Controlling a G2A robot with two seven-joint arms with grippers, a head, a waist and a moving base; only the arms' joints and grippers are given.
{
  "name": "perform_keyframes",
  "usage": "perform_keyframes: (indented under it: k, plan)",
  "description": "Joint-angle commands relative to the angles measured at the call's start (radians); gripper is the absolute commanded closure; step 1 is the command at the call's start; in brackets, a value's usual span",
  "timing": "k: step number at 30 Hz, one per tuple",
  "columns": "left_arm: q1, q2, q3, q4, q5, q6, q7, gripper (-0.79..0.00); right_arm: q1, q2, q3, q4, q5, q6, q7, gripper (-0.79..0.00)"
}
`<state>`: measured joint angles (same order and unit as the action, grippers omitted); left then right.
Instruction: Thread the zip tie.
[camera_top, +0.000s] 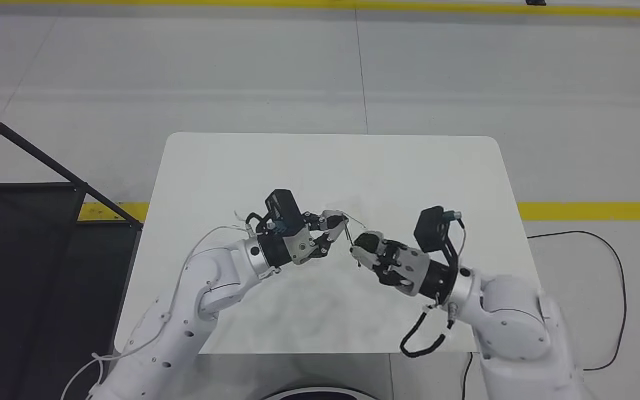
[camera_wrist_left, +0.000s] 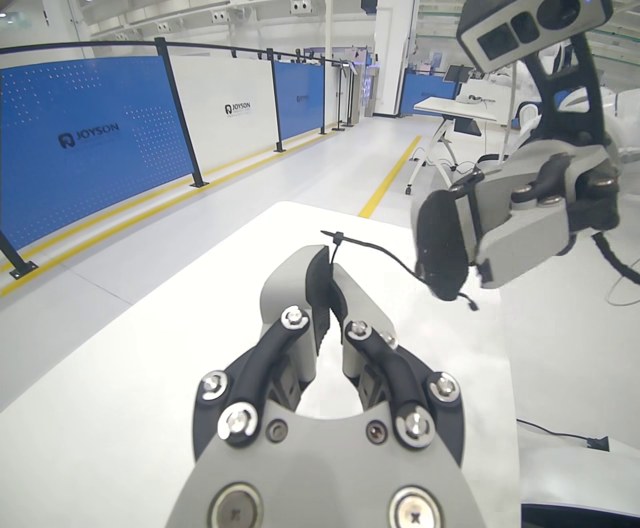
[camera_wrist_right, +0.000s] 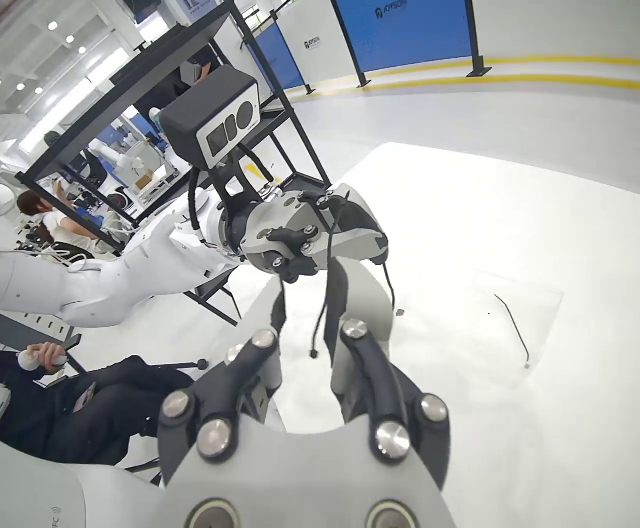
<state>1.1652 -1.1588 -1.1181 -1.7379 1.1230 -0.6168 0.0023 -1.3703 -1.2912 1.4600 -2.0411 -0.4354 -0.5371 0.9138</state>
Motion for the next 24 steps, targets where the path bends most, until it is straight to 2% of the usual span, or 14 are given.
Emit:
perform_keyframes:
  k: [1,7,10,13,15,24]
  plan:
    - [0.000,0.000,0.000,0.000,0.000,0.000,0.000,0.000,0.009,0.005,0.000,0.009,0.024,-0.009,0.027,0.000]
    - [0.003,-0.001,0.000,-0.004,0.003,0.004,-0.001,0.000,0.025,0.018,-0.001,0.028,0.055,-0.005,0.057,0.000]
    - [0.004,-0.002,0.000,-0.005,0.004,0.005,-0.002,0.000,0.028,0.024,-0.001,0.038,0.072,0.005,0.054,-0.157]
    - [0.003,-0.002,0.001,-0.007,0.005,0.005,-0.004,0.000,0.035,0.029,-0.002,0.047,0.089,0.023,0.056,-0.209]
    - [0.003,-0.002,0.001,-0.006,0.007,0.005,-0.002,0.000,0.041,0.032,-0.003,0.052,0.097,0.036,0.057,-0.289]
    - [0.002,-0.004,0.001,-0.002,0.007,0.005,0.001,0.000,0.068,0.047,-0.027,0.066,0.109,0.065,0.080,-0.274]
